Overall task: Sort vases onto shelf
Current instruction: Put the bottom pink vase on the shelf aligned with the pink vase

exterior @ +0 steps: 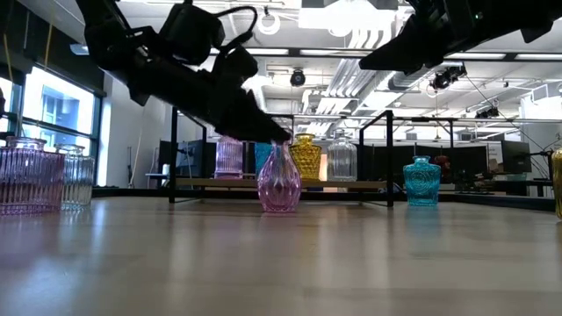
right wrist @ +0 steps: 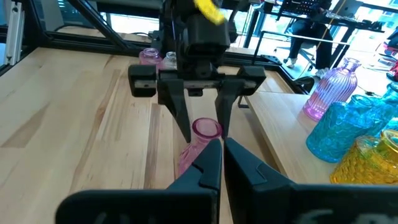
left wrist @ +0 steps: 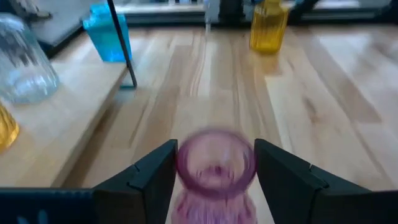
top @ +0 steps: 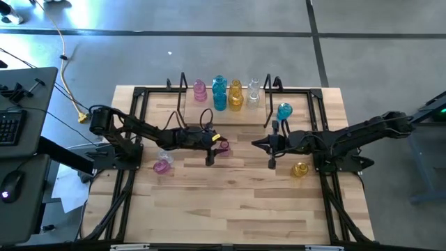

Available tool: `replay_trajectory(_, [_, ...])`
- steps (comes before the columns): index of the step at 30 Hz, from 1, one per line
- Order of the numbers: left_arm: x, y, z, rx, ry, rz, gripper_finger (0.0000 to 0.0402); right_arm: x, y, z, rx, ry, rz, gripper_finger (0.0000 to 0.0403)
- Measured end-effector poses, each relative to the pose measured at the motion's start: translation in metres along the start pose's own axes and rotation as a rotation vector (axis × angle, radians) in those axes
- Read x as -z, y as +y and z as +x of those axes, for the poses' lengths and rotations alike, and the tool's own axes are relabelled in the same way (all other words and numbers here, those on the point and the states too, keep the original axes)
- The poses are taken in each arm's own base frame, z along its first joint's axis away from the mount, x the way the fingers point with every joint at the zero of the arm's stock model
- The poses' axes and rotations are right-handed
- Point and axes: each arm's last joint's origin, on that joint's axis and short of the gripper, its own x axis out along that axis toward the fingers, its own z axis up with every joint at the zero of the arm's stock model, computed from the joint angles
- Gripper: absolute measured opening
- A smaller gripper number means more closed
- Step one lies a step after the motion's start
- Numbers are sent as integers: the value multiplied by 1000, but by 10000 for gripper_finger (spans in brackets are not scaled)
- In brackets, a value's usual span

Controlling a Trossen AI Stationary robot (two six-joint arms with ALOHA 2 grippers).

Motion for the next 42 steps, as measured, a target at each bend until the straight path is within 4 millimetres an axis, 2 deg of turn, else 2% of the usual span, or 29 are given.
replay_trajectory(11, [1,0,0,-1,9,11,196,0,0,0,1,1,0,0])
replay_trajectory(19, [1,0,0,15,-2,29,152,0,0,0,4,2,0,0])
replay_trajectory(26, [0,0,0,15,-3,50,150,0,0,0,4,1,0,0])
replay_trajectory(29, [-6,1,-5,-3,-21,58,150,0,0,0,3,2,0,0])
replay_trajectory(35, [-35,11,-36,-97,-44,51,149,0,0,0,3,3,-1,0])
replay_trajectory(42, [-77,32,-90,-381,-10,14,149,1,0,0,2,6,-2,0])
